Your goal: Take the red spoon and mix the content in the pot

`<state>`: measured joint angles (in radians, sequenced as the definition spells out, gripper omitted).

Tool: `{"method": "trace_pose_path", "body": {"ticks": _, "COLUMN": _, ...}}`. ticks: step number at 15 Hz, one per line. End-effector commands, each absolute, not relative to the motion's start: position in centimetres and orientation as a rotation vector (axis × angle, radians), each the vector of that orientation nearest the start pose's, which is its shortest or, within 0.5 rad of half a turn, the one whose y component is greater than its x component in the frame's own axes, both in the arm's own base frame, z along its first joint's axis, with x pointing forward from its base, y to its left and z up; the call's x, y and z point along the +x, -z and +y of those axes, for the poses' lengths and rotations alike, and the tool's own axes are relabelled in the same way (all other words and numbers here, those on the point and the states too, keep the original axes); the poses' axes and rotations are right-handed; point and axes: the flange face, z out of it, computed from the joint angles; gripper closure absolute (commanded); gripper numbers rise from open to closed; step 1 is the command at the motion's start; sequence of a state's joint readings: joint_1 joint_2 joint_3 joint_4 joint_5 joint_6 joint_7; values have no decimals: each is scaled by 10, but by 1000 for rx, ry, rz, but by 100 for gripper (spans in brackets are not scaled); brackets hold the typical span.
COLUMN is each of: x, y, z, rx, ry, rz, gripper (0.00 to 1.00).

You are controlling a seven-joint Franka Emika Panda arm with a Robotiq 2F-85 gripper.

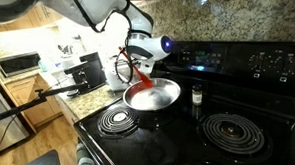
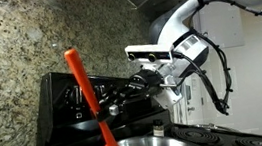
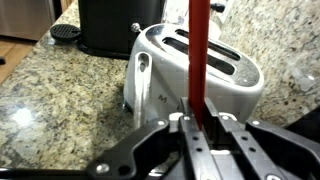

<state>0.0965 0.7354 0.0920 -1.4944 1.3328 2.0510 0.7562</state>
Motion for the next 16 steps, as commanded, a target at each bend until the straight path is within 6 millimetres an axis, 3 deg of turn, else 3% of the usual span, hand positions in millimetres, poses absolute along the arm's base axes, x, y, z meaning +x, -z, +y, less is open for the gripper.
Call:
{"method": "trace_pose_path", "body": {"ticks": 1, "x": 726, "y": -280, "z": 161, "rx": -1485, "ry": -721, "rz": 1259, "gripper": 96}}
{"method": "trace_pose_path", "body": {"ticks": 7, "x": 742, "y": -278, "z": 119, "rx": -1389, "ry": -675, "rz": 1299, "gripper": 96}}
{"method": "trace_pose_path", "body": {"ticks": 16, "x": 739, "y": -251, "z": 60, "rx": -1298, "ry": -653, "rz": 1389, "gripper": 96}}
